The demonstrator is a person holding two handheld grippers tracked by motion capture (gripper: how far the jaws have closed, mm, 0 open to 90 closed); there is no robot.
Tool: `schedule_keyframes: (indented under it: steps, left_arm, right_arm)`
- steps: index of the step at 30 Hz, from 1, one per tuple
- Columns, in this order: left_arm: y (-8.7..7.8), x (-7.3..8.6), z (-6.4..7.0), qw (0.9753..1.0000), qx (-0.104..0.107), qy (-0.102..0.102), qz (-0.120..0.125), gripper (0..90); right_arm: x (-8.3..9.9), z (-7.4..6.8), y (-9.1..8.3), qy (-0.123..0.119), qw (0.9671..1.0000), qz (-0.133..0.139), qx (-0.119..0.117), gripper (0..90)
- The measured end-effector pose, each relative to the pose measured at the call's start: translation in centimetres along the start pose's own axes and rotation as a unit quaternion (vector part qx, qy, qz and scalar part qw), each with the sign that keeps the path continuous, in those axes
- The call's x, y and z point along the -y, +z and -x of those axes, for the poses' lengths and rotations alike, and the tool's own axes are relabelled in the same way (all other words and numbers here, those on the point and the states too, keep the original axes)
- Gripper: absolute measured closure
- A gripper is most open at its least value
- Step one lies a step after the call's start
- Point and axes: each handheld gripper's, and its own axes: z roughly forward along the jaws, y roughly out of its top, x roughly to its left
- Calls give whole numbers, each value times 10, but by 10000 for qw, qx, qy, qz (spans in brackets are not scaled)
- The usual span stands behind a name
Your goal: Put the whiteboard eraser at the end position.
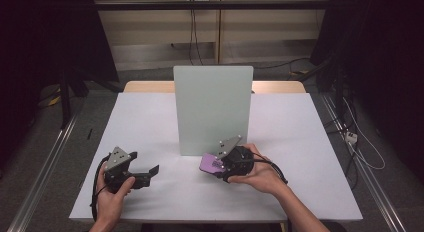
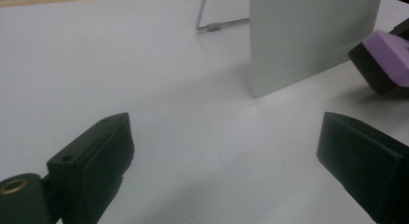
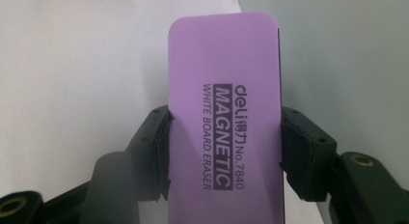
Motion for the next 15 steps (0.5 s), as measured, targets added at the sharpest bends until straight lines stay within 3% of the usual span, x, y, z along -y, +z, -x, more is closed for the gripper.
schedule_keyframes:
  steps: [7,15]
  left_arm:
    - [3,-1,-1,10000,7,-51,-16,57]
    - [7,-2,-1,10000,60,-28,-39,56]
  right_arm:
    - [1,-4,6,-12,9992,-226,-334,416]
    - [3,-4,13,31,9989,-241,-408,414]
